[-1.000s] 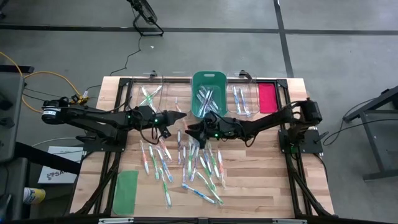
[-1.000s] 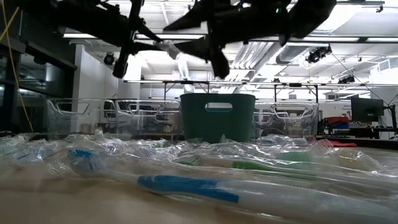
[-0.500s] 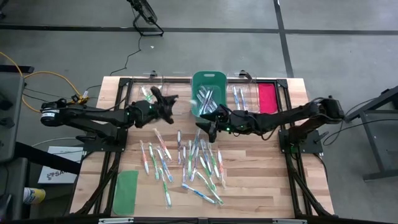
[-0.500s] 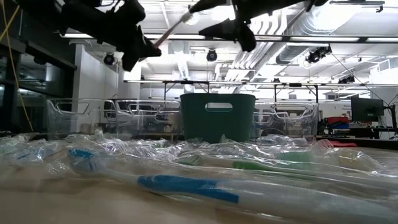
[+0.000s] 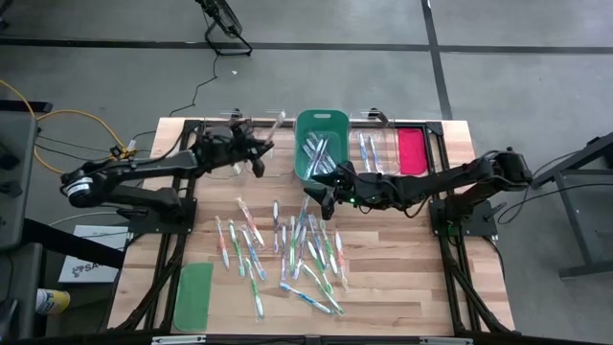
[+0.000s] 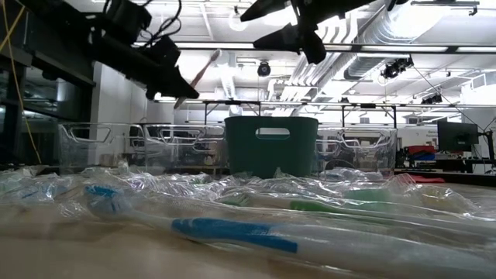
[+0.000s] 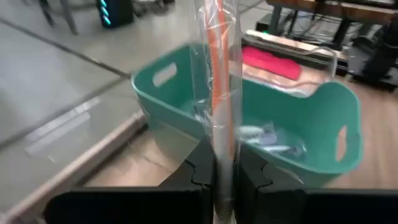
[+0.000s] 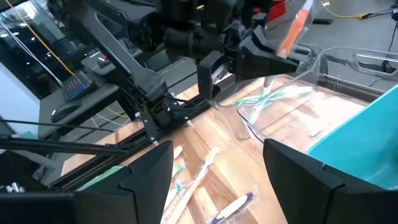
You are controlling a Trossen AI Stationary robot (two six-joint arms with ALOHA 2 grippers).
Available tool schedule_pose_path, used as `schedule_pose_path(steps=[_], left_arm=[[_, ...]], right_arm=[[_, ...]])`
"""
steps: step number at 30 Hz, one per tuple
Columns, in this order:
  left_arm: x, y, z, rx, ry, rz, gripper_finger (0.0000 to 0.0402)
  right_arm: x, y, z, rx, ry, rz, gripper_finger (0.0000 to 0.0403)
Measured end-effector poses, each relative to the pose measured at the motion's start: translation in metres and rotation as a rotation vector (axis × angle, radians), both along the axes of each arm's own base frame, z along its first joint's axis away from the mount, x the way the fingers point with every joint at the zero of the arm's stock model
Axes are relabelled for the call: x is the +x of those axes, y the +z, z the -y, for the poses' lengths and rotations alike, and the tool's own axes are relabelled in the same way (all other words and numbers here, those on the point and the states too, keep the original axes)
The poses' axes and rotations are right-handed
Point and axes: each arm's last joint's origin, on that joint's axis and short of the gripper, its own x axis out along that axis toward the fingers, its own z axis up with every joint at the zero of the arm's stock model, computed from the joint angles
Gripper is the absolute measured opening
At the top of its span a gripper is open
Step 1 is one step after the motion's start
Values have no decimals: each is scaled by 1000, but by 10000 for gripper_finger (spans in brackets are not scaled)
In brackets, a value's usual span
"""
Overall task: Pick & Place Toothbrushes
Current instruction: Put the orange toothbrush into the middle transparent bin
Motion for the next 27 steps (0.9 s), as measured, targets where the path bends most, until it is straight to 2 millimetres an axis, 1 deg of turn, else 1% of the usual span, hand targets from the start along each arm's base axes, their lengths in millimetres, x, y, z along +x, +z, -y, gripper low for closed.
schedule_pose_path(steps=[3,6,15,19,27], left_arm=[[-2,-6,-5,-45,-10,-25,16],[1,-18,-8,-90,1,-84,23],[8,-37,-17,-109,154,-142,31],[8,-40,-19,-101,202,-168,33],[7,-39,-19,-67,211,-188,35]], right_arm=[[0,-1,0,-1,0,-7,242],[0,-1,0,-1,0,-6,242],[-1,-2,0,-4,0,-25,242],[-1,-2,0,-4,0,-26,242],[0,-3,0,-4,0,-29,242]])
